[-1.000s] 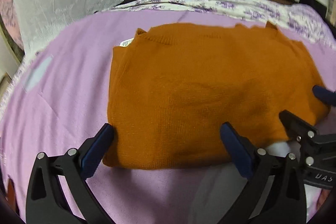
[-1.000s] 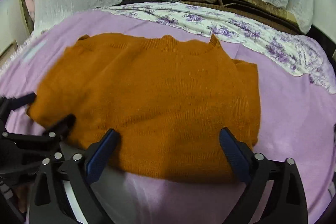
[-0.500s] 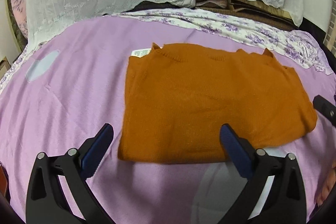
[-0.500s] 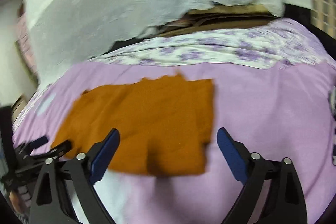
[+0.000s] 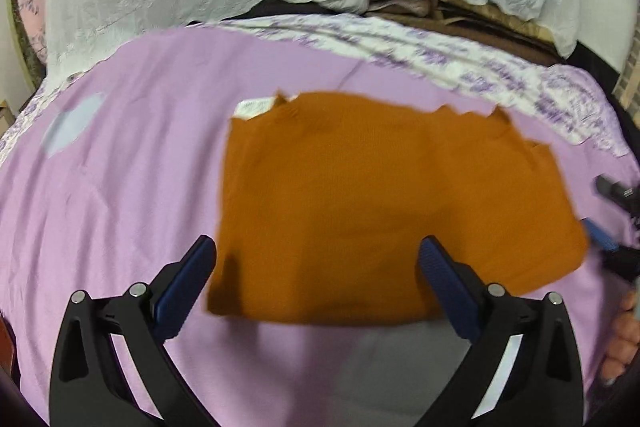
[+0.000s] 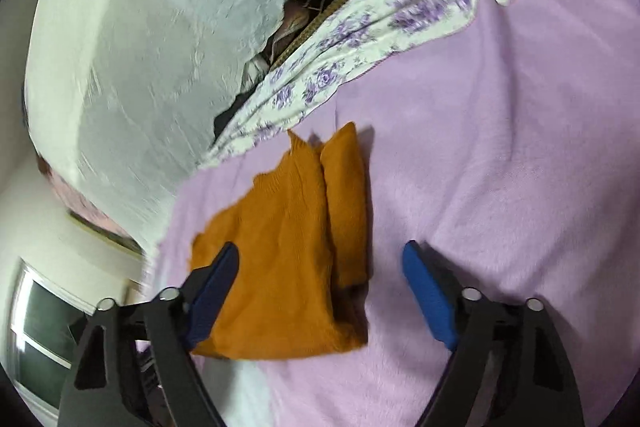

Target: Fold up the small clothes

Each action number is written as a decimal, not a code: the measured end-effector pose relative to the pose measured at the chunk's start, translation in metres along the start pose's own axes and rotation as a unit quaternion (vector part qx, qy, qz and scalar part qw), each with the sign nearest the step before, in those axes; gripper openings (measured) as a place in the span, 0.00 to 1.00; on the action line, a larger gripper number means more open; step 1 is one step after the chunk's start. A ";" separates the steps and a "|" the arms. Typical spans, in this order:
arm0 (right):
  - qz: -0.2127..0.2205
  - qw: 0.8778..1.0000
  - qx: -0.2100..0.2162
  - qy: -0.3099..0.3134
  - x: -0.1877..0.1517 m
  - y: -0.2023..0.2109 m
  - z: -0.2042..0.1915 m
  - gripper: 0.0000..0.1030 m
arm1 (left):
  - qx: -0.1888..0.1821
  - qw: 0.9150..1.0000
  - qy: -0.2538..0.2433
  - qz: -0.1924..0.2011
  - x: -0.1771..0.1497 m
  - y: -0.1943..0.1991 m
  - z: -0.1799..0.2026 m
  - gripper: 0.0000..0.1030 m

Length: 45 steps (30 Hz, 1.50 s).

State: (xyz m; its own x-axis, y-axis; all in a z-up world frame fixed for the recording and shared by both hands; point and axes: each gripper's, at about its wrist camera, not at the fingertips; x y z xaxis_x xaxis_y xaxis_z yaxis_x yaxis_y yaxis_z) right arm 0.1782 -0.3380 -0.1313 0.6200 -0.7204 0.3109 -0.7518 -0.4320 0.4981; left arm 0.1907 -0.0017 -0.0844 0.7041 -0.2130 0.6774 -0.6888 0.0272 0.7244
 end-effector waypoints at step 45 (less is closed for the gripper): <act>-0.072 0.995 0.023 0.070 0.015 -0.067 -0.016 0.43 | -0.027 0.999 0.020 0.006 0.028 -0.056 0.019 0.96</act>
State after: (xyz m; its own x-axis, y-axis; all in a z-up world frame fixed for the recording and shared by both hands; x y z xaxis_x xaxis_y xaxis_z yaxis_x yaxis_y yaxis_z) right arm 0.2408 -0.3113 -0.1473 0.7445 -0.5687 0.3497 -0.6606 -0.5517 0.5092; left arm 0.2455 -0.0278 -0.1086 0.7027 -0.1723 0.6903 -0.6879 0.0835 0.7210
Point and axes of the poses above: each gripper's, at about its wrist camera, not at the fingertips, and y roughly against the way its jaws point, z to its right, x to its top, and after that the axes turned 10 degrees about -y, right-handed
